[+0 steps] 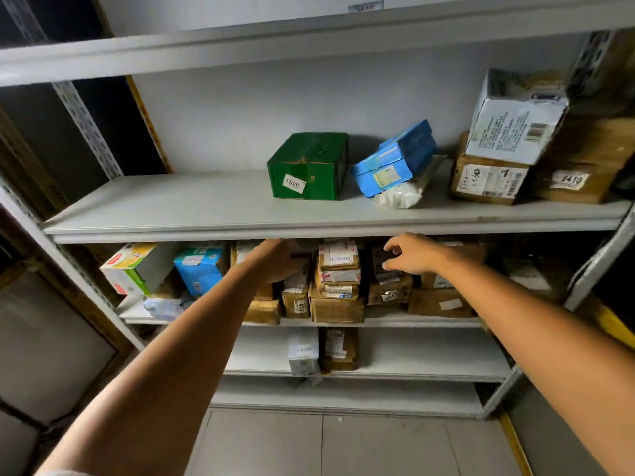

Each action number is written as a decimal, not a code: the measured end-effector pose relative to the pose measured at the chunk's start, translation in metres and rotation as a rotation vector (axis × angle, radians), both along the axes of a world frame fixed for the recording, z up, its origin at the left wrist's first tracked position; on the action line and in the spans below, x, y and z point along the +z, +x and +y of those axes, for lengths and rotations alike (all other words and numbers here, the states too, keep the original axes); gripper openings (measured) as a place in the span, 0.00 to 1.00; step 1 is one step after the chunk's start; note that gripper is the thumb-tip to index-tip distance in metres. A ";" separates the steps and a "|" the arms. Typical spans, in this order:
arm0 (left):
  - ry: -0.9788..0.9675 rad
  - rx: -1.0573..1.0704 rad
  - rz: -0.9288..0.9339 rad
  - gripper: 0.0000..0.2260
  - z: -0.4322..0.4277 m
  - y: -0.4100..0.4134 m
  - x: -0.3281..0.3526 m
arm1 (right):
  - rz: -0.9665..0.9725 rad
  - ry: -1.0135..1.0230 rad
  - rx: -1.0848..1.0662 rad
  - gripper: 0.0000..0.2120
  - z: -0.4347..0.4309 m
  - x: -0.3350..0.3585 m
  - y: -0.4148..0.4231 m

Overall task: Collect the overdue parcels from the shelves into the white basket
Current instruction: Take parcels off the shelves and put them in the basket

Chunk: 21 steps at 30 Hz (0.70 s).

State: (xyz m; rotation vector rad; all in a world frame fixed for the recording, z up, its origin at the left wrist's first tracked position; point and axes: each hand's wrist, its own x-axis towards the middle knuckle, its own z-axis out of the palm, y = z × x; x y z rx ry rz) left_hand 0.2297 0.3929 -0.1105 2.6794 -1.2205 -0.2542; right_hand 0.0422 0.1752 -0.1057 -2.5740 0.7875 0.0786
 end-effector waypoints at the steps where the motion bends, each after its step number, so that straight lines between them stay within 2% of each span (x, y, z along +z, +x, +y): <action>1: 0.014 -0.014 0.006 0.17 -0.003 -0.006 -0.004 | -0.002 0.014 -0.011 0.28 -0.001 -0.005 -0.008; 4: 0.062 -0.075 0.025 0.16 -0.015 -0.022 -0.021 | 0.025 0.037 -0.045 0.27 -0.003 -0.024 -0.033; 10: 0.100 -0.131 0.094 0.23 -0.044 -0.040 -0.054 | 0.060 0.097 -0.165 0.23 -0.012 -0.055 -0.067; 15: 0.104 -0.277 0.118 0.21 -0.074 -0.048 -0.082 | 0.065 0.125 -0.291 0.26 -0.018 -0.073 -0.095; 18: 0.111 -0.341 0.093 0.20 -0.088 -0.057 -0.094 | 0.078 0.118 -0.366 0.25 -0.019 -0.082 -0.117; 21: 0.096 -0.382 0.147 0.19 -0.101 -0.071 -0.107 | 0.083 0.094 -0.438 0.22 -0.020 -0.089 -0.141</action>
